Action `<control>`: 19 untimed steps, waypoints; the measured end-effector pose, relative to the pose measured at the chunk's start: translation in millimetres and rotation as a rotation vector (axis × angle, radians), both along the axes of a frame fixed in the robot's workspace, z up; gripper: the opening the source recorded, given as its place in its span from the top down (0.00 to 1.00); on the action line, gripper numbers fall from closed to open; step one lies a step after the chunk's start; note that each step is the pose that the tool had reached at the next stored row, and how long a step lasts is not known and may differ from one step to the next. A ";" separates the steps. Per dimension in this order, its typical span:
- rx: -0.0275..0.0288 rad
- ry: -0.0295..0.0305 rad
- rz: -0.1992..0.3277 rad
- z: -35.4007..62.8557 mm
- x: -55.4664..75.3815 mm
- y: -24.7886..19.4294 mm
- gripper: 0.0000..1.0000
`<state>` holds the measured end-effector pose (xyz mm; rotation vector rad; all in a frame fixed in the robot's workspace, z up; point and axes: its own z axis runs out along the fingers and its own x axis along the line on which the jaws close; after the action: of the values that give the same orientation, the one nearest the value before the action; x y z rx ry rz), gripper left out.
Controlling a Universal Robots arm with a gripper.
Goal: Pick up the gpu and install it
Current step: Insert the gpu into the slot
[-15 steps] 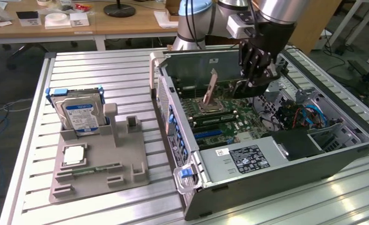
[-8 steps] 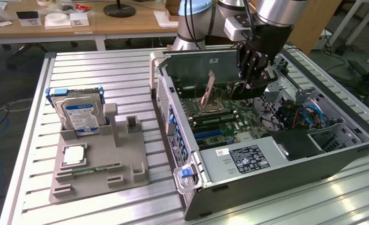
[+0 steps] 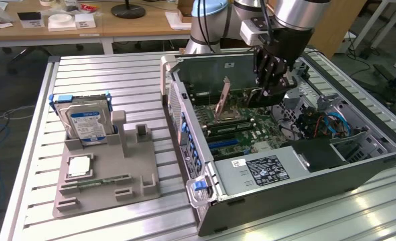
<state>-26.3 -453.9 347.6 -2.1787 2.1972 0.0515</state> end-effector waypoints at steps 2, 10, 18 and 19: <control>-0.0001 0.0000 0.000 -1.3 -0.5 -0.5 0.73; 0.0001 -0.0001 0.000 -4.3 -4.1 -5.9 0.73; -0.0002 0.0000 0.000 -7.5 -6.3 -6.1 0.73; -0.0001 0.0000 0.000 -7.5 -6.3 -6.1 0.73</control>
<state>-32.5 -460.1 340.0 -2.1788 2.1972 0.0514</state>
